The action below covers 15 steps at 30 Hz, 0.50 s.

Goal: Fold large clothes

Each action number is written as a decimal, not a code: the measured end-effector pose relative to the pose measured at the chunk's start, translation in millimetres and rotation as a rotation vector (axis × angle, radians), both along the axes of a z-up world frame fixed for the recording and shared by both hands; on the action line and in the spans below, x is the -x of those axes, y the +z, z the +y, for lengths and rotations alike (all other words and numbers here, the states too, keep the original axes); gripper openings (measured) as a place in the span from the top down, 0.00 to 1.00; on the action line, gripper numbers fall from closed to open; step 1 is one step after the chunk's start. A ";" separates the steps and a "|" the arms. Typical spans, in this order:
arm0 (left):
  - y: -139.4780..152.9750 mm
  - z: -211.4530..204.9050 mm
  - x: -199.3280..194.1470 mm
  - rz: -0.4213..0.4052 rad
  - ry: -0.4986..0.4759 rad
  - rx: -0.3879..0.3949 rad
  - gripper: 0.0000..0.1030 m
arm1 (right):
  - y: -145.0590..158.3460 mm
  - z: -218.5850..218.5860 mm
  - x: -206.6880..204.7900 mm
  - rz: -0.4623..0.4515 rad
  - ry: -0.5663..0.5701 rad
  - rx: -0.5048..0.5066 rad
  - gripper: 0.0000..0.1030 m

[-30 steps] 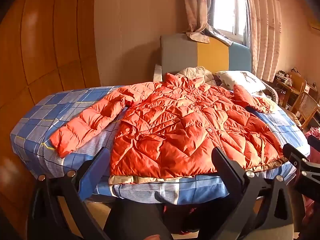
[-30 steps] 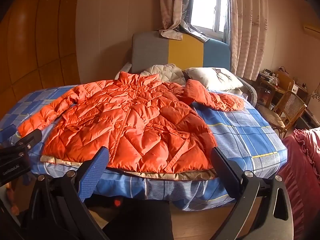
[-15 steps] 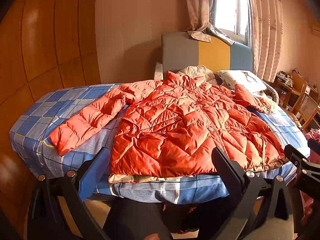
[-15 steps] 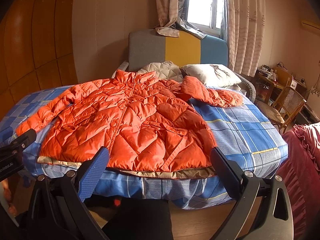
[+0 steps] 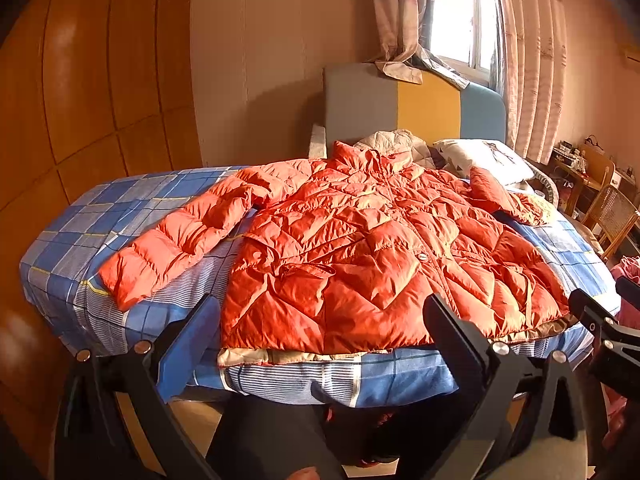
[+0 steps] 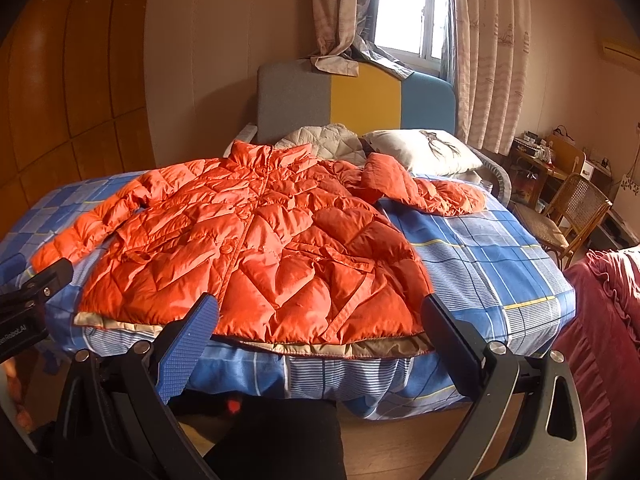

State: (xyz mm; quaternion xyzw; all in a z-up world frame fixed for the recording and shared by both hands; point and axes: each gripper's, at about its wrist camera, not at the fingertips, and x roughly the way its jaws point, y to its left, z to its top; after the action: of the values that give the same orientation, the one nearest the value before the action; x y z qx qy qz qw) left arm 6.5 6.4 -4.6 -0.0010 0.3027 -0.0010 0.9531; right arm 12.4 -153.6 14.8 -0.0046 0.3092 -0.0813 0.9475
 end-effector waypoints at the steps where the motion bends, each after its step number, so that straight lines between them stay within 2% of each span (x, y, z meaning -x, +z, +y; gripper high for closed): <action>1: -0.1 0.0 -0.2 0.000 -0.002 -0.001 0.02 | 0.2 0.2 0.3 -0.001 0.002 0.003 0.03; 15: -1.8 1.3 0.4 -0.003 0.003 -0.006 0.02 | 0.2 -1.3 0.3 -0.004 0.002 0.001 0.03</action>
State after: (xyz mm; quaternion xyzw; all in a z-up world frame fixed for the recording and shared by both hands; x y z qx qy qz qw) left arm 6.1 7.7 -6.5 0.0012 0.3012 0.0014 0.9536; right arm 12.1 -154.9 15.0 -0.0051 0.3075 -0.0806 0.9481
